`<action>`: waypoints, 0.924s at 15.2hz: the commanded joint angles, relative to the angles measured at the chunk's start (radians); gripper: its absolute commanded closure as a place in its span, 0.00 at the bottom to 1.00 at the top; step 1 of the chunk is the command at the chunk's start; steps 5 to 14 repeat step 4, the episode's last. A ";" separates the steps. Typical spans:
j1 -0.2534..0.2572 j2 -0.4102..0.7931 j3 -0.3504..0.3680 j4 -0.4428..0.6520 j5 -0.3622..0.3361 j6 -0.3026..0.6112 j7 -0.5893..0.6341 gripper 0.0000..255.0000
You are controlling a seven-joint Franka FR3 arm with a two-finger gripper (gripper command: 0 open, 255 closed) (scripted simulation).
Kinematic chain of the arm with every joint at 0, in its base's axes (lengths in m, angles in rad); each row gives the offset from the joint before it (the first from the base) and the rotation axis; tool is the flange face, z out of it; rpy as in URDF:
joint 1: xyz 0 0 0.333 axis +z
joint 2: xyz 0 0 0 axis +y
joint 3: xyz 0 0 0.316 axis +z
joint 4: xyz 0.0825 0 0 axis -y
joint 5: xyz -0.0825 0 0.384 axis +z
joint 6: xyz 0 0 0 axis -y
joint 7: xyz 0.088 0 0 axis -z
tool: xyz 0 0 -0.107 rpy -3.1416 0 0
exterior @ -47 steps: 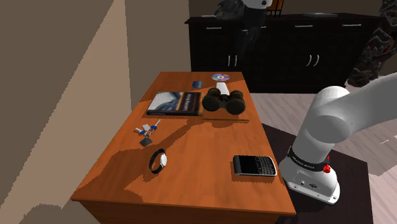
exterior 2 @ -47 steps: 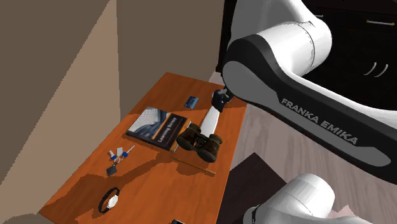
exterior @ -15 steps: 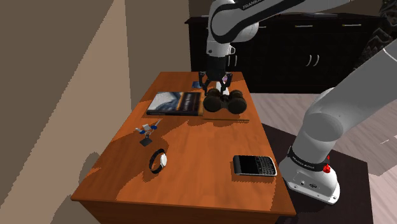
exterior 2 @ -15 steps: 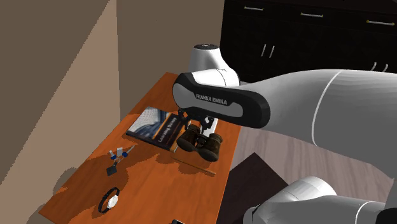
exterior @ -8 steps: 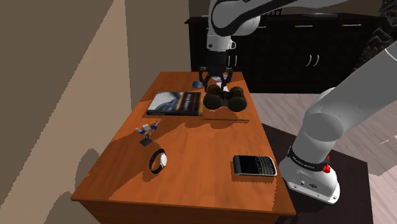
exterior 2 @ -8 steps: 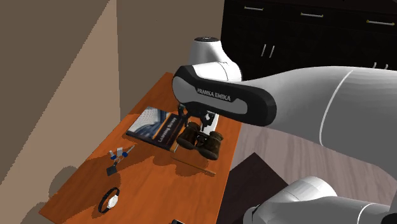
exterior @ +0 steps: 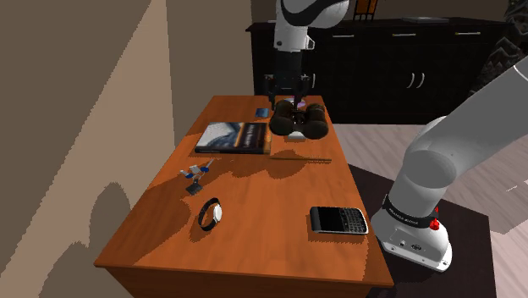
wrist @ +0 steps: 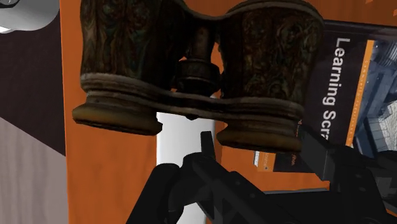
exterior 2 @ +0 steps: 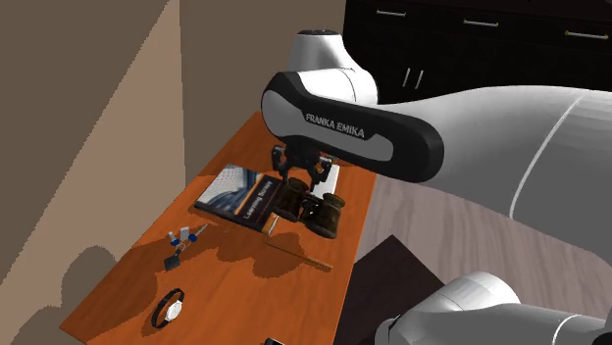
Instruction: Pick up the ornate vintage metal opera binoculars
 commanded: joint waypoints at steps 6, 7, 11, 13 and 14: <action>-0.001 -0.008 -0.004 0.034 -0.003 -0.042 0.005 1.00; -0.001 -0.008 -0.004 0.034 -0.003 -0.042 0.005 1.00; -0.001 -0.008 -0.004 0.034 -0.003 -0.042 0.005 1.00; -0.001 -0.008 -0.004 0.034 -0.003 -0.042 0.005 1.00; -0.001 -0.008 -0.004 0.034 -0.003 -0.042 0.005 1.00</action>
